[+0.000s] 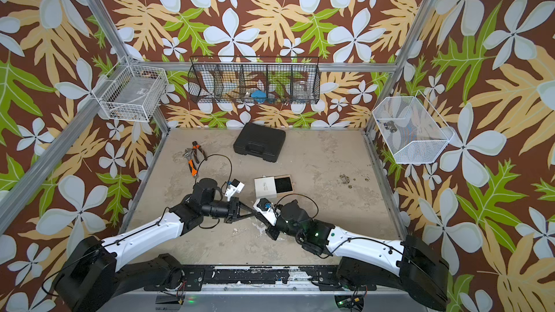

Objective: Place the earrings into the drawer-style jewelry box
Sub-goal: Pick up the earring from the center of the board.

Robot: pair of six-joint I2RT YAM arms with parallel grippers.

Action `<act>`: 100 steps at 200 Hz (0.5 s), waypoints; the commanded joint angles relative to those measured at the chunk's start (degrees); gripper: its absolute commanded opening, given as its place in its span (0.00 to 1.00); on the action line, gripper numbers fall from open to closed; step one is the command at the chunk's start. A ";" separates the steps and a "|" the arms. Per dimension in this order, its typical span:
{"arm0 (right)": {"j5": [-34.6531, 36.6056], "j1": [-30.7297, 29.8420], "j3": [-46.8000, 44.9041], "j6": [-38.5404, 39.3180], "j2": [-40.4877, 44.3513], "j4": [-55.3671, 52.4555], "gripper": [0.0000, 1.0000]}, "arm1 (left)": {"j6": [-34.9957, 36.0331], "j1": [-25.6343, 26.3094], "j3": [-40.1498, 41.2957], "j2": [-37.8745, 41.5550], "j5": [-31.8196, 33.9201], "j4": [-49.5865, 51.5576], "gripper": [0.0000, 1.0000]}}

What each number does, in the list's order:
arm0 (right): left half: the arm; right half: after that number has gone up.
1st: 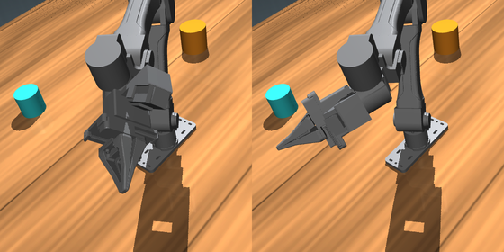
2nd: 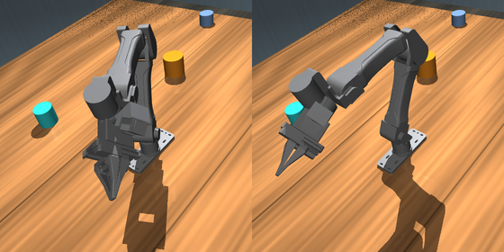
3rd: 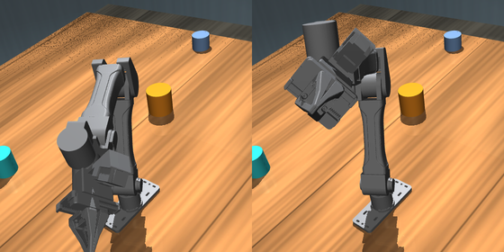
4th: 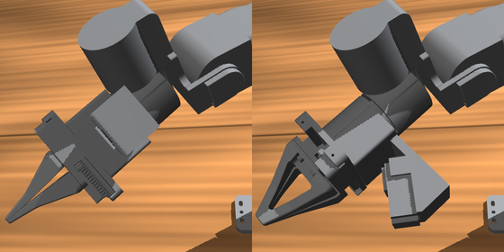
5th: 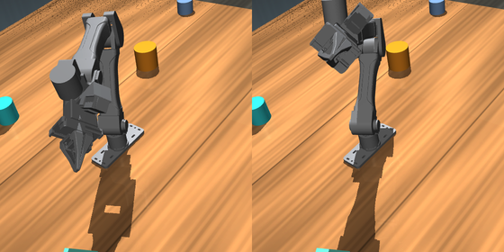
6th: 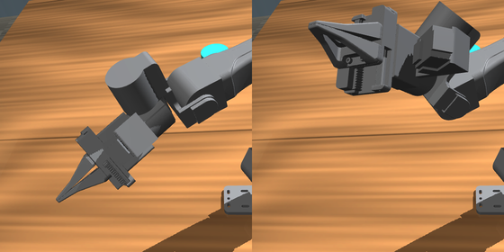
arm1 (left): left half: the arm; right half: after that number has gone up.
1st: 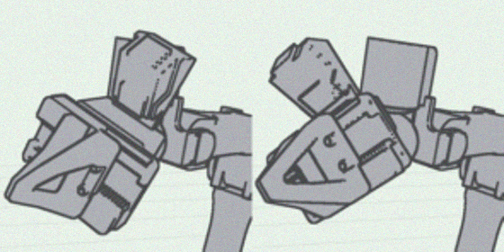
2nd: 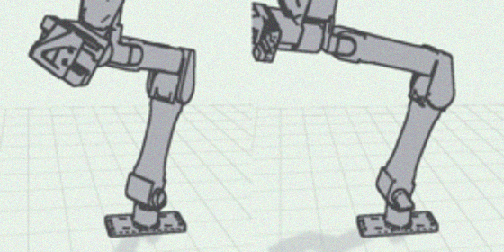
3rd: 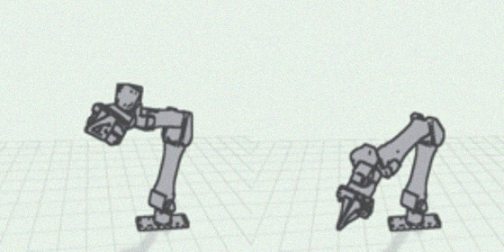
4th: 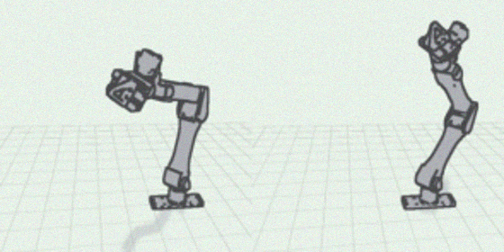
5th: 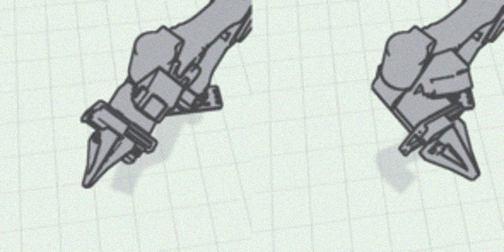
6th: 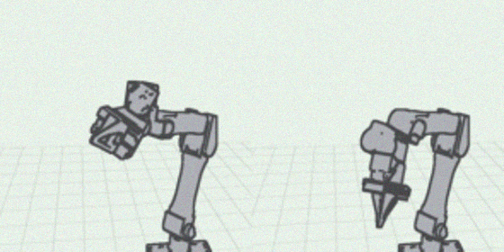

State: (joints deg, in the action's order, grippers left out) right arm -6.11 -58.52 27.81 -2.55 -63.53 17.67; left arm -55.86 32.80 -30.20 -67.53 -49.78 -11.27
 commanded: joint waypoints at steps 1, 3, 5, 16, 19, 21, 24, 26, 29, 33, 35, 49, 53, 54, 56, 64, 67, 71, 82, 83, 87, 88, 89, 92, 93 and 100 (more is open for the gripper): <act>0.00 -0.10 -0.04 0.11 0.96 2.35 0.07 | -0.90 0.07 0.31 0.42 -0.30 -2.47 0.03; 0.10 -0.10 -0.02 0.03 1.08 2.30 0.08 | -1.07 0.07 0.42 0.46 -0.31 -2.65 0.02; 0.23 -0.04 -0.08 0.00 1.29 2.31 0.08 | -1.27 0.07 0.47 0.46 -0.32 -2.96 0.02; 0.70 -0.10 -0.33 -0.39 2.48 2.60 0.12 | -2.96 0.07 1.18 0.62 -0.48 -6.02 0.02; 0.81 -0.10 -0.33 -0.44 2.91 2.63 0.13 | -3.80 0.07 1.53 0.71 -0.47 -7.33 0.02; 0.89 -0.10 -0.35 -0.44 3.24 2.63 0.14 | -4.45 0.07 1.78 0.83 -0.38 -8.28 0.01; 1.04 -0.10 -0.46 -0.51 3.76 2.82 0.15 | -5.57 0.07 2.25 0.96 -0.29 -9.94 0.01; 1.24 -0.10 -0.48 -0.48 4.07 2.88 0.16 | -6.48 0.03 2.60 1.05 -0.11 -11.15 0.01; 1.50 -0.10 -0.68 -0.45 4.69 3.06 0.17 | -7.78 0.07 2.97 1.22 0.05 -12.87 0.01; 2.01 -0.10 -0.80 -0.32 5.41 3.30 0.19 | -9.32 0.01 3.59 1.40 0.28 -15.17 0.00; 2.34 -0.10 -0.93 -0.21 5.78 3.48 0.20 | -10.25 0.10 3.86 1.49 0.47 -16.20 0.00; 4.91 -0.10 -2.18 1.28 8.66 5.15 0.22 | -15.14 0.08 4.93 1.86 1.41 -21.91 0.00; 5.97 -0.10 -2.91 2.04 9.78 6.28 0.23 | -16.14 0.07 5.08 1.94 1.70 -23.12 0.00; 6.17 -0.06 -3.06 2.20 9.94 6.61 0.24 | -16.44 0.07 5.11 1.99 1.75 -23.37 0.00; 6.70 -0.09 -3.41 2.55 10.36 7.16 0.24 | -16.89 0.05 5.14 2.03 1.91 -23.78 0.00; 7.97 -0.10 -4.90 4.17 11.94 9.60 0.25 | -18.52 0.03 5.23 2.37 2.58 -25.08 0.00; 8.31 -0.10 -5.41 4.88 12.47 10.61 0.25 | -19.13 0.07 5.23 2.51 2.70 -25.58 0.00; 8.76 -0.10 -6.12 5.85 13.03 11.89 0.25 | -19.95 0.07 5.23 2.66 2.91 -26.20 0.00; 10.81 -0.10 -7.59 8.06 14.31 15.32 0.25 | -22.46 0.07 5.36 3.08 3.28 -27.99 0.00; 10.87 -0.10 -7.68 8.29 14.40 15.57 0.25 | -22.63 0.07 5.39 3.09 3.28 -28.14 0.00; 10.66 -0.06 -8.11 9.82 14.72 16.56 0.25 | -23.54 0.04 5.43 3.23 3.45 -28.84 0.00; 10.50 -0.08 -8.30 10.44 14.82 16.85 0.25 | -23.79 0.06 5.46 3.26 3.46 -29.00 0.00; 10.28 -0.09 -8.43 10.89 14.92 17.12 0.25 | -24.00 0.07 5.48 3.27 3.50 -29.13 0.00; 9.53 -0.08 -8.92 12.37 15.20 18.04 0.25 | -24.55 0.03 5.57 3.43 3.67 -29.51 0.00; 9.18 -0.09 -9.18 12.91 15.24 18.34 0.25 | -24.69 0.05 5.58 3.49 3.74 -29.64 0.00; 7.53 -0.10 -10.67 16.20 15.72 21.18 0.24 | -25.79 0.03 5.67 3.68 4.11 -29.95 0.00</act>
State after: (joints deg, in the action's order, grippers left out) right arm 1.52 -58.54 19.99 3.55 -49.28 28.05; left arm -74.50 32.80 -24.82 -64.51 -47.72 -34.09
